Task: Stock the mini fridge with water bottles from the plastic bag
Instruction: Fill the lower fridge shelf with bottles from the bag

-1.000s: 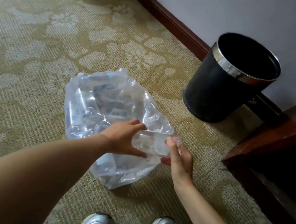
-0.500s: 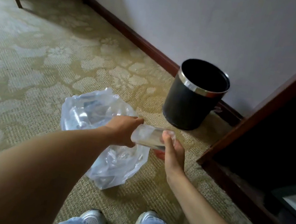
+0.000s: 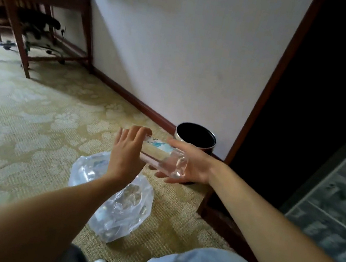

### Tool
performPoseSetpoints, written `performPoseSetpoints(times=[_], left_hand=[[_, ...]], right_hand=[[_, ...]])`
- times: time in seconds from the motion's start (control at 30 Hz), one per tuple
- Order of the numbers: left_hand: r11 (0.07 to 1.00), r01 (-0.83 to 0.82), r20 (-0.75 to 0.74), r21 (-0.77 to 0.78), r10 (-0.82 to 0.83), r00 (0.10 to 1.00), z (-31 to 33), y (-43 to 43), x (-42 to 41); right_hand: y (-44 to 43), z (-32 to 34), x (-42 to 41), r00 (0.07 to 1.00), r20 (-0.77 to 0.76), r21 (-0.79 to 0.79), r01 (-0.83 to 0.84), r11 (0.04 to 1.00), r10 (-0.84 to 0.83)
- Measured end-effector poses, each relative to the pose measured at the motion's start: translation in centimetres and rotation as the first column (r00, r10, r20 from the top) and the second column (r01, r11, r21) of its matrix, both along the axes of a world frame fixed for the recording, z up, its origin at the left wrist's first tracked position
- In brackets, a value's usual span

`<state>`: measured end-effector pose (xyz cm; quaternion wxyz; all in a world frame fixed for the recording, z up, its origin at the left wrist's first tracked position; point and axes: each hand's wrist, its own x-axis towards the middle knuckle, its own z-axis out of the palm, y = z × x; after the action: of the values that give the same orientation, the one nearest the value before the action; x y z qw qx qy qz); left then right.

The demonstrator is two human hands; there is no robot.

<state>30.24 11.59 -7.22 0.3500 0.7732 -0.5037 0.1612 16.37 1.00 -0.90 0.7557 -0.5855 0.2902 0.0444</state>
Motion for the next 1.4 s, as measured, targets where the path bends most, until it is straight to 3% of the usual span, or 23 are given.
performPoseSetpoints(times=[0.1,0.17,0.2,0.23,0.27,0.3,0.37,0.4,0.47,0.5,0.57,0.7,0.8,1.03,1.2,1.4], left_hand=[[0.995,-0.087,-0.11,-0.054,0.08,0.991,2.1,0.9,-2.0],[0.971,-0.231,-0.401,-0.061,0.187,0.897,3.2,1.0,-2.8],[0.953,-0.295,-0.655,-0.068,0.18,0.734,3.9,1.1,-3.1],[0.94,-0.332,-0.854,-0.08,0.107,0.509,4.5,1.2,-3.2],[0.942,-0.318,-0.95,-0.109,-0.005,0.311,4.8,1.4,-3.3],[0.956,-0.265,-0.977,-0.124,-0.07,0.203,5.2,1.7,-3.4],[0.98,-0.1,-0.981,-0.17,-0.158,0.113,5.8,1.9,-3.9],[0.974,-0.02,-0.969,-0.224,-0.22,0.108,6.0,1.8,-4.0],[0.945,0.121,-0.927,-0.303,-0.322,0.194,6.1,1.5,-4.3],[0.934,0.171,-0.909,-0.314,-0.348,0.228,5.9,1.3,-4.5],[0.926,0.218,-0.911,-0.308,-0.353,0.212,5.7,1.0,-4.4],[0.919,0.283,-0.936,-0.275,-0.324,0.141,5.3,1.0,-3.7],[0.929,0.296,-0.961,-0.222,-0.261,0.097,4.8,1.0,-3.7],[0.9,0.422,-0.966,-0.112,-0.198,0.168,3.6,1.0,-3.2],[0.922,0.379,-0.967,-0.084,-0.167,0.192,3.1,-0.8,-4.8],[0.932,0.347,-0.987,-0.109,-0.142,0.071,3.1,-4.7,-9.0]], right_hand=[[2.2,2.5,0.4,0.998,-0.001,-0.022,-0.056,0.998,0.056],[3.5,3.1,1.0,0.994,0.089,-0.002,0.061,0.998,-0.061],[3.9,3.2,1.4,0.982,0.138,0.014,0.132,0.991,-0.133],[4.4,3.0,1.7,0.96,0.184,0.041,0.207,0.977,-0.211],[4.8,2.5,2.1,0.928,0.228,0.084,0.281,0.956,-0.293],[5.2,2.0,2.5,0.89,0.266,0.143,0.345,0.928,-0.371],[5.7,0.8,3.2,0.809,0.307,0.181,0.467,0.865,-0.501],[5.8,0.3,3.4,0.778,0.314,0.113,0.538,0.835,-0.544],[5.6,-0.4,3.7,0.732,0.35,-0.012,0.628,0.778,-0.585],[5.4,-0.5,3.7,0.717,0.37,-0.029,0.645,0.764,-0.591],[4.6,-0.4,3.5,0.713,0.393,-0.017,0.637,0.77,-0.581],[2.6,-0.3,1.7,0.819,0.286,-0.105,0.542,0.834,-0.497],[2.3,-0.8,0.9,0.849,0.214,-0.159,0.518,0.841,-0.482],[2.6,-2.4,0.4,0.864,0.123,-0.163,0.503,0.849,-0.488],[2.0,-2.4,-0.1,0.782,0.036,-0.078,0.624,0.778,-0.623],[0.1,-2.5,-3.6,0.634,-0.012,-0.029,0.772,0.634,-0.773]])
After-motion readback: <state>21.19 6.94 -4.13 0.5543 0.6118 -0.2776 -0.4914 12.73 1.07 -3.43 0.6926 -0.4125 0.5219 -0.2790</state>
